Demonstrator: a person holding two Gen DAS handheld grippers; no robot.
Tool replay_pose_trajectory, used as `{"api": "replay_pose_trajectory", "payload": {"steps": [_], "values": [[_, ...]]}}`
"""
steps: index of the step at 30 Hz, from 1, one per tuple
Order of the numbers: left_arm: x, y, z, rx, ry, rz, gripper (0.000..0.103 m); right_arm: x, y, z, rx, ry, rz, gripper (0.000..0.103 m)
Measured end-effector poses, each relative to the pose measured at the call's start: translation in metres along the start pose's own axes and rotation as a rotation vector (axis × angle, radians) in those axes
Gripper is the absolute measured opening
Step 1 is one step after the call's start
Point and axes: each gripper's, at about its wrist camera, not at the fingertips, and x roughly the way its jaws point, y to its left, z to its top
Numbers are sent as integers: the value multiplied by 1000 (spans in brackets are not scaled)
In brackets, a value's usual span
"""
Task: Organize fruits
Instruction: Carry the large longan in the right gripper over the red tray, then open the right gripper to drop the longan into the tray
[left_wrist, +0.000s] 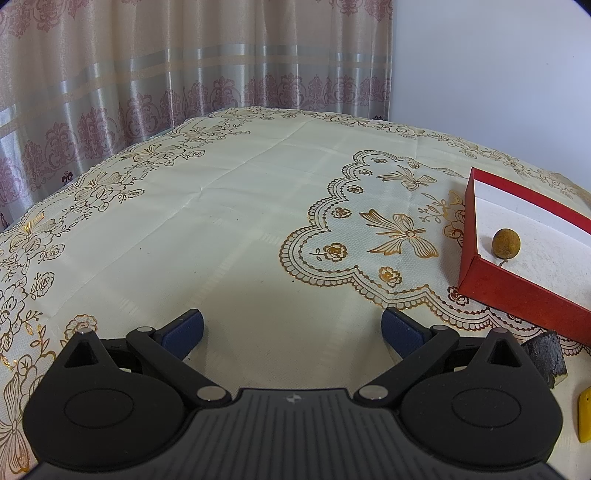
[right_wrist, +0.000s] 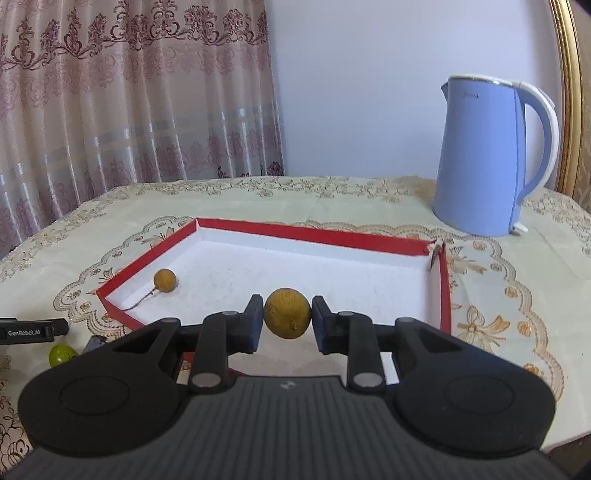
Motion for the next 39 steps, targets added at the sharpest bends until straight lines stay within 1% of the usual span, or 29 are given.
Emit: {"api": "replay_pose_trajectory", "payload": {"steps": [6,13,15,16,17,20,23,24,26,28,29,31,33,34,35,37,39], "values": [[0,0,0,0,0,0,103,11,1,3,-22,18,-5,26],[0,1,1,4,9,-3,103,37,-4,11,-37,60,-53,26],[0,4,3,15,26,-22,103,45,-6,11,-43,74,-70,26],[-1,6,5,17,32,-47,103,47,-7,10,-43,80,-75,26],[-5,9,6,2,20,-70,103,48,-8,9,-43,85,-80,26],[-26,12,6,-67,-53,-115,103,49,-13,8,-30,87,-96,26],[-47,4,7,-30,-101,-209,103,49,-18,9,-11,84,-113,26],[-56,1,6,-14,-133,-238,103,49,-20,9,-11,84,-121,27],[-73,-6,2,16,-212,-266,103,50,-21,9,-6,81,-138,27],[-87,-14,-2,46,-267,-247,103,51,-22,9,-3,88,-144,29],[-90,-18,-3,69,-278,-234,103,51,-22,9,0,89,-146,30],[-93,-27,-5,121,-265,-224,103,45,-21,10,7,82,-150,39],[-95,-35,-8,154,-263,-223,103,30,-17,11,0,53,-147,41],[-98,-37,-12,162,-274,-208,103,21,-15,11,-4,35,-143,47],[-100,-40,-17,171,-287,-176,103,10,-13,11,-6,12,-139,51],[-103,-44,-24,199,-297,-110,103,-17,-9,7,-3,-48,-132,70],[-102,-53,-30,237,-296,5,103,-44,-3,-1,3,-102,-128,80]]}}
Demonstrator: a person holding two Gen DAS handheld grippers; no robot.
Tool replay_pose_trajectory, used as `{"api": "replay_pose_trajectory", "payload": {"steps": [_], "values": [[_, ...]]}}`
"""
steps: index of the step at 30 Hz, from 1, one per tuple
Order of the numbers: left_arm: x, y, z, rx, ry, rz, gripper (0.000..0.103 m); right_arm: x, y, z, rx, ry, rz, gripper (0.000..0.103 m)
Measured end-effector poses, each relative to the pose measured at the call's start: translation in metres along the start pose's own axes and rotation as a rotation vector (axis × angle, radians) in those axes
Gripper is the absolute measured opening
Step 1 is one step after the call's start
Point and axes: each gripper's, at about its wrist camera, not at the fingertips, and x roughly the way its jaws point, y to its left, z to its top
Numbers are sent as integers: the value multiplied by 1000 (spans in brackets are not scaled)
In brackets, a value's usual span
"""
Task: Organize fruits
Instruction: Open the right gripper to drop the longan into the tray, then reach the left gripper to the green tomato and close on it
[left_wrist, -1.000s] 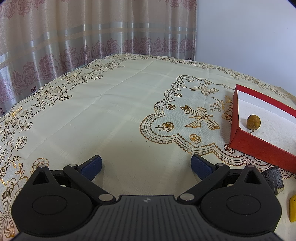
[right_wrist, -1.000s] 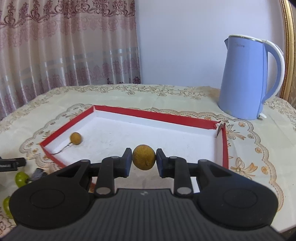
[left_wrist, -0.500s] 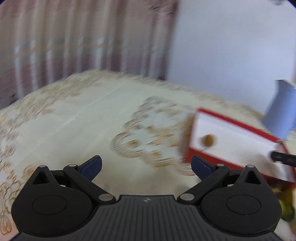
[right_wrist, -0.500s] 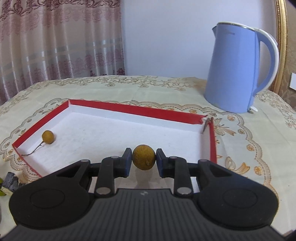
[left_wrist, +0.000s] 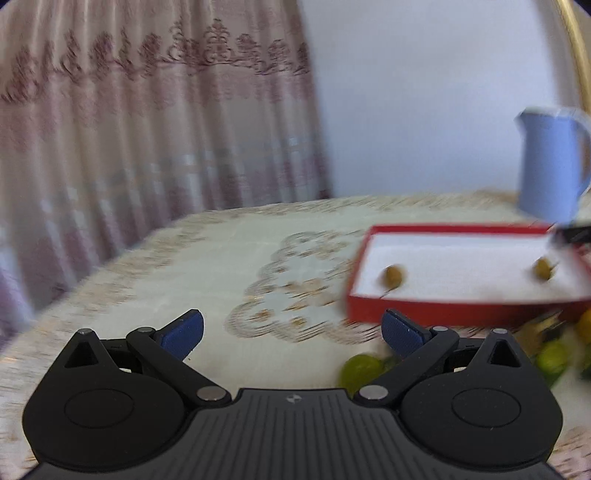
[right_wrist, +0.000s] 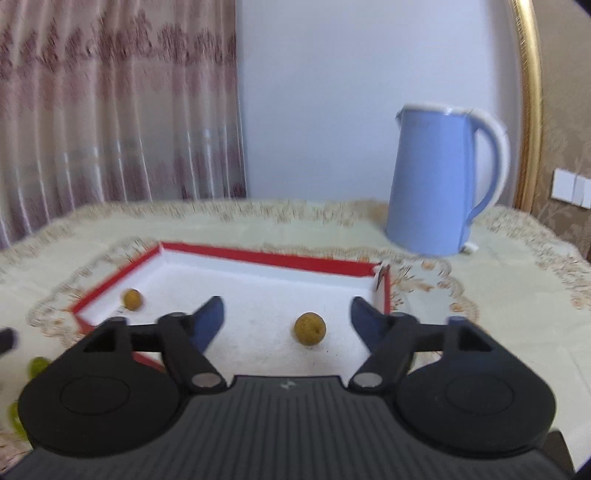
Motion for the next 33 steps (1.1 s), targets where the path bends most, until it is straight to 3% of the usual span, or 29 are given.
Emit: {"api": "replay_pose_trajectory", "payload": {"steps": [2,4,7,10,16,20,26,33], "values": [[-2,-10,-5,75,-4,126,103,-24,1,-7,23,-40,-3,87],[-6,-17,-10,128,-21,149,103,-45,1,-18,69,-74,-4,94],[-11,-11,-14,105,7,25,103,-60,-4,-33,173,-73,23,96],[-16,-1,-19,85,25,-148,103,-64,-7,-42,213,-44,79,96],[-40,-3,-39,236,-46,-371,103,-69,0,-52,181,-56,77,96],[-44,-13,-44,283,-76,-372,103,-67,2,-59,183,-41,86,95],[-17,-15,-43,203,63,-374,103,-66,3,-65,167,-27,80,94],[-12,-12,-41,129,107,-406,102,-69,2,-66,173,-32,78,94]]}}
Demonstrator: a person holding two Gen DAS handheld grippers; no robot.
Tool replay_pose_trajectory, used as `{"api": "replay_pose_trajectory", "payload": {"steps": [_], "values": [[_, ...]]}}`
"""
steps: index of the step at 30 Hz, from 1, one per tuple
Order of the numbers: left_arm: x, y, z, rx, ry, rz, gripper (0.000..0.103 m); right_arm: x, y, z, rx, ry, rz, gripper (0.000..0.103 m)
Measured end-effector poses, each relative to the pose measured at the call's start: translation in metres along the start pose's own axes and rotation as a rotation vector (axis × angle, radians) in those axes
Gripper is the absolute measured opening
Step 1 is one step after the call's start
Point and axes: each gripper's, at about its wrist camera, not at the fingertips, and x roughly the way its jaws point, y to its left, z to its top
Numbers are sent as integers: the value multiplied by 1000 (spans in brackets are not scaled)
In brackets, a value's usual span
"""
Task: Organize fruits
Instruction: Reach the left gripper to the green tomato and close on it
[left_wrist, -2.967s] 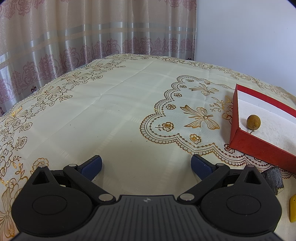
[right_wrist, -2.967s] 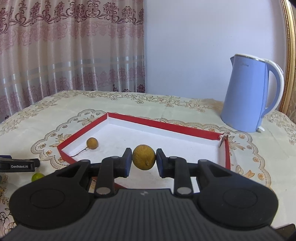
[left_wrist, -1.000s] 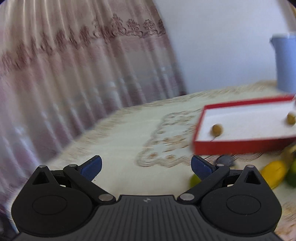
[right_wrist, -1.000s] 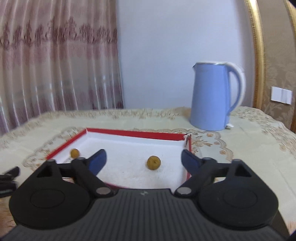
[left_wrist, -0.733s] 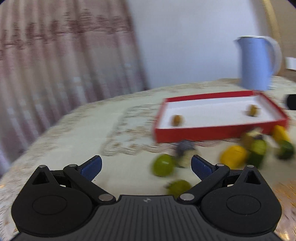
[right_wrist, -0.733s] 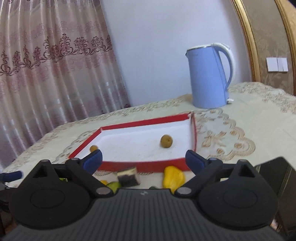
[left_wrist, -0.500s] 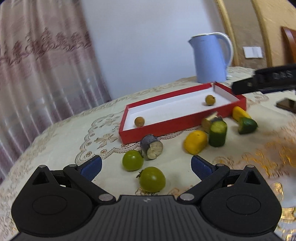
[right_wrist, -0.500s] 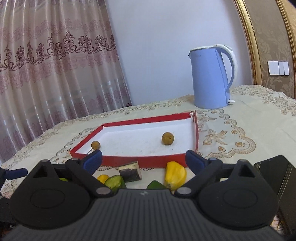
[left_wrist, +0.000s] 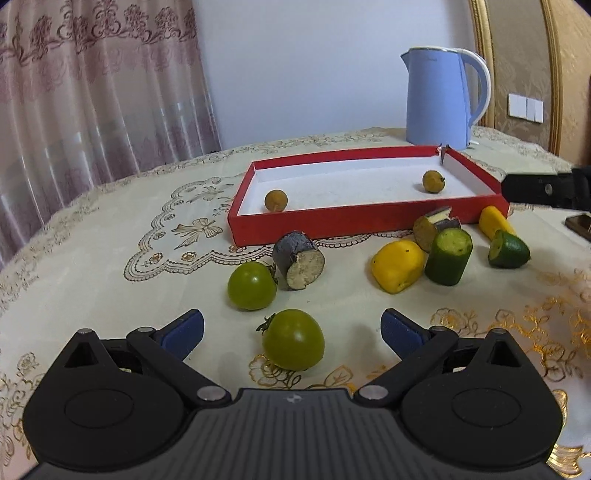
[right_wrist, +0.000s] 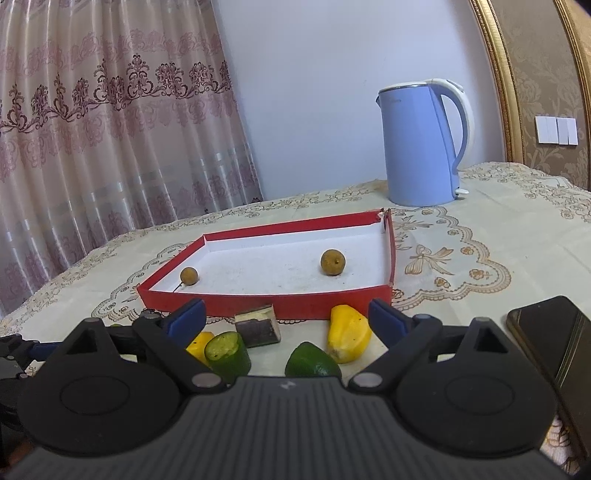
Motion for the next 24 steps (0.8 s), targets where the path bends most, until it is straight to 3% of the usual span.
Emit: {"api": "replay_pose_trajectory", "payload": {"steps": [2,7,11,17,24], "values": [[0,1,2,-8,1,6,102,0,0,0,-1,1,2,94],[4,3,4,-17,35,18,89,0,1,-1,-11,0,2,94],[10,7,3,-46,84,1,62,1,0,-2,-10,1,2,94],[9,6,5,-64,93,-43,38,-1,-2,-2,-10,-7,-9,94],[9,6,6,-78,98,-51,34,-2,-4,-1,-10,-8,-19,94]]}}
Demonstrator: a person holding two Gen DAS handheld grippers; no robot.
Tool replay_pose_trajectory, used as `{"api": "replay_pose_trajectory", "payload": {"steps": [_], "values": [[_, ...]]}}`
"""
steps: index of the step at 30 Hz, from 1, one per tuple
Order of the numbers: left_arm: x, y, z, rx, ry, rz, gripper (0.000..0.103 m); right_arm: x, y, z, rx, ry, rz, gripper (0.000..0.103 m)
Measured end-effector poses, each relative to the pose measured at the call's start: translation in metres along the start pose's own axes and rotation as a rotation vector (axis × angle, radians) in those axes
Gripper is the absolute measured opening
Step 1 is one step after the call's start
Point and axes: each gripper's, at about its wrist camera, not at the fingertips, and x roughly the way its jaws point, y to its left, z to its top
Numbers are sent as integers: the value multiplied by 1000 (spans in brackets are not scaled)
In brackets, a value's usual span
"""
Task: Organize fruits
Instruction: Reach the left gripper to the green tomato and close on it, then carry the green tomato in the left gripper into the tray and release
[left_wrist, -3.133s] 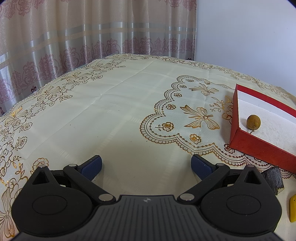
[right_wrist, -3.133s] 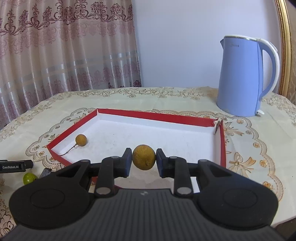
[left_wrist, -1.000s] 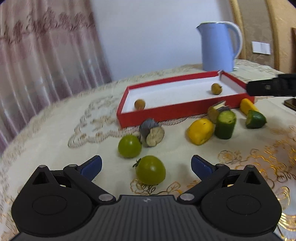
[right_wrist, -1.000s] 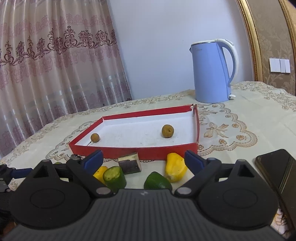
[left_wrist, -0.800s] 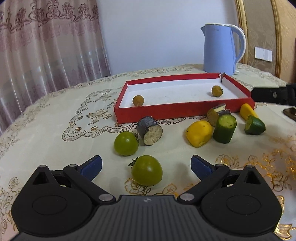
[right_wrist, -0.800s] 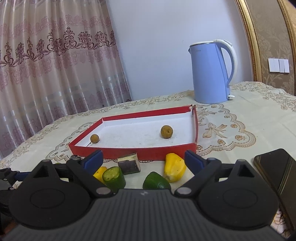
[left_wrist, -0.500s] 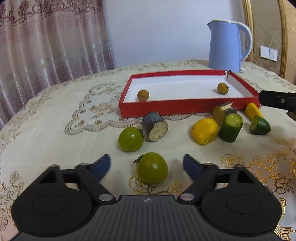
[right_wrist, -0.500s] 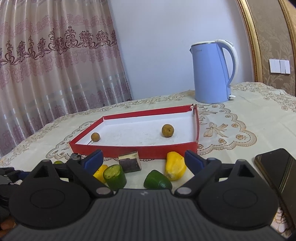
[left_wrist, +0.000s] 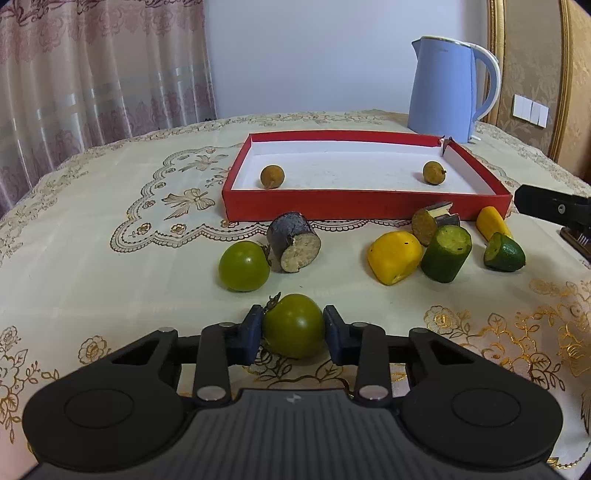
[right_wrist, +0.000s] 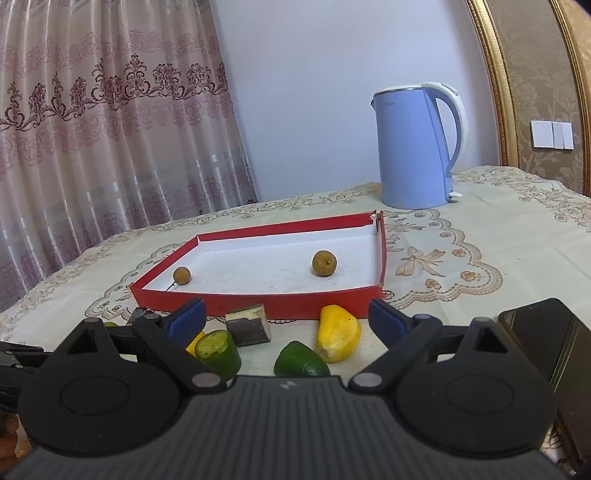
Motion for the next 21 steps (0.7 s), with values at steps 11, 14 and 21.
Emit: {"api": "replay_pose_trajectory", "payload": {"steps": [11,14,21], "values": [[-12,1,4,-11,-38,-4,34,0,-9,0,-8,53,3,94],[-14,0,5,-9,-49,5,34,2,-13,-3,-27,70,-15,94],[-15,-1,5,-4,-57,3,34,5,-7,-8,-100,95,-27,82]]}}
